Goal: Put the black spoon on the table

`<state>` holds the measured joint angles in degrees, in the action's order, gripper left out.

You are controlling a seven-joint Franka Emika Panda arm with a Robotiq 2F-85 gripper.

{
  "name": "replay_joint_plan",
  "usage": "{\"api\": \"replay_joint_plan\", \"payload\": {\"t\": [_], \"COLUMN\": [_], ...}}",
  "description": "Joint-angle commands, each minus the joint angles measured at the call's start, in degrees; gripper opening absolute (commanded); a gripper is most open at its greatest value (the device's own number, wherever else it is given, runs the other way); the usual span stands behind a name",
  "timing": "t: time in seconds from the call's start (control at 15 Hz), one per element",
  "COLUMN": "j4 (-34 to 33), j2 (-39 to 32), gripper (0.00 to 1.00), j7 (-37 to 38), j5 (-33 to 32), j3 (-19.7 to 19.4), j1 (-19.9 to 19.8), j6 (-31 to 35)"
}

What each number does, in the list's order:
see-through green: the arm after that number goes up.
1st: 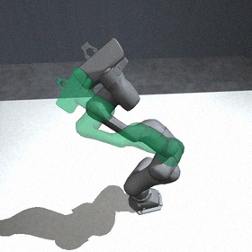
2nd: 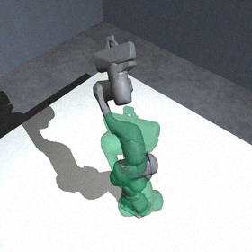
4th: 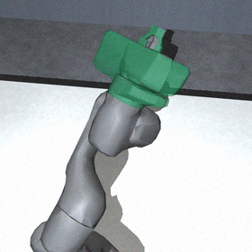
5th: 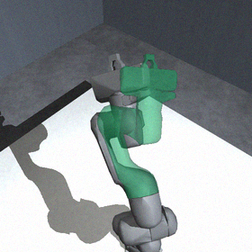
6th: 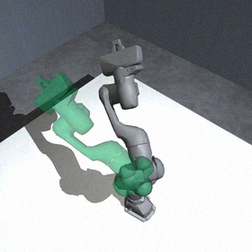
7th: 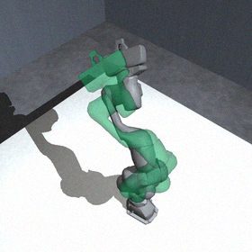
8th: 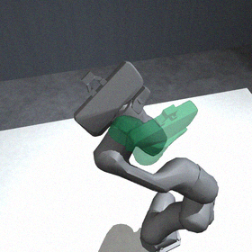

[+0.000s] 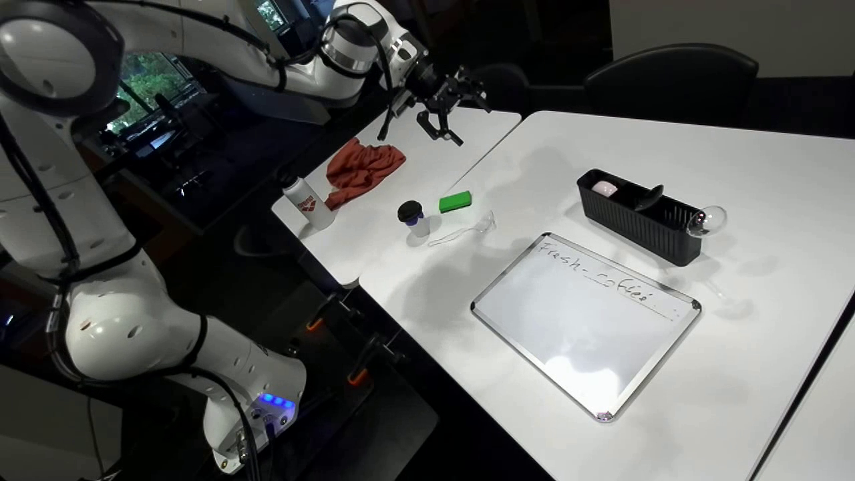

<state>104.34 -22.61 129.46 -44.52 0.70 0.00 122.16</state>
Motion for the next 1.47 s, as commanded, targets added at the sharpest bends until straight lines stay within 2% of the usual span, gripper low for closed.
{"api": "replay_joint_plan", "payload": {"t": [0.0, 0.27, 0.6, 0.67, 1.13, 1.4], "j4": [-10.6, -19.1, -27.9, -23.0, -23.7, -28.6], "j2": [-10.2, -17.9, -24.3, -21.9, -22.7, -26.9], "gripper": [1.0, 1.0, 1.0, 1.0, 1.0, 1.0], "j7": [7.0, 9.8, 6.3, 7.5, 7.4, 2.2], "j5": [2.1, 8.0, 13.8, 12.4, 12.6, 13.8], "j3": [-5.1, -8.9, -12.7, -13.2, -13.6, -13.9], "j1": [2.6, 2.0, 0.6, 1.8, 2.1, -0.3], "j6": [-3.7, -8.6, -15.1, -11.6, -11.8, -13.3]}}
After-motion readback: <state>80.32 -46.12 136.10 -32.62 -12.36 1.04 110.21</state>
